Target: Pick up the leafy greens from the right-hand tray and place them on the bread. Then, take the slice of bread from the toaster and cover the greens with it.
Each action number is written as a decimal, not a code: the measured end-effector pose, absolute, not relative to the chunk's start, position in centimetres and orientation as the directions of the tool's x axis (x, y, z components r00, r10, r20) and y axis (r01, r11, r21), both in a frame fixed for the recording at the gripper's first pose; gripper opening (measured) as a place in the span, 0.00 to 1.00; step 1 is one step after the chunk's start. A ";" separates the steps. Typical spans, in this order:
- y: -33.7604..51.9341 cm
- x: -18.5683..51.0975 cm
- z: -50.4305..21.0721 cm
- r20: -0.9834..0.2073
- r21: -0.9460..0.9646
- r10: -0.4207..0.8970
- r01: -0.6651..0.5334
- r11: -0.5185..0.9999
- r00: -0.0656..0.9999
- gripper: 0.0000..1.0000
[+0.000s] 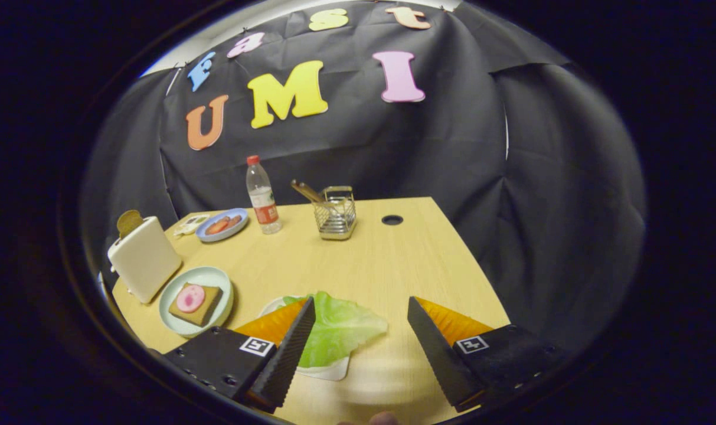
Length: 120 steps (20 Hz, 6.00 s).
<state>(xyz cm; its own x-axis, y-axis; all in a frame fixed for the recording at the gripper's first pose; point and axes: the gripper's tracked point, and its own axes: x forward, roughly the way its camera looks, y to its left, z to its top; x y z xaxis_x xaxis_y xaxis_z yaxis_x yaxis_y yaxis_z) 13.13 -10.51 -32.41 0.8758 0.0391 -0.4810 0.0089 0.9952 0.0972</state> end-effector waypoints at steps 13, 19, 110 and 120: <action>-9.6 14.9 -37.9 -0.597 0.093 0.050 0.007 0.996 0.801 0.69; -9.2 14.6 -37.1 -0.576 0.036 -0.012 0.039 0.999 0.817 0.26; 43.6 13.5 -18.4 -0.450 0.077 0.199 -0.184 0.980 0.871 0.96; 43.4 17.0 -22.5 -0.531 0.024 0.093 -0.095 0.995 0.842 0.43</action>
<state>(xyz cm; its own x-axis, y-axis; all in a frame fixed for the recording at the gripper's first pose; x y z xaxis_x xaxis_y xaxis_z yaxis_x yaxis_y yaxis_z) 17.01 43.44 -22.50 0.8422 0.0932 -0.5310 -0.0952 0.9952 0.0237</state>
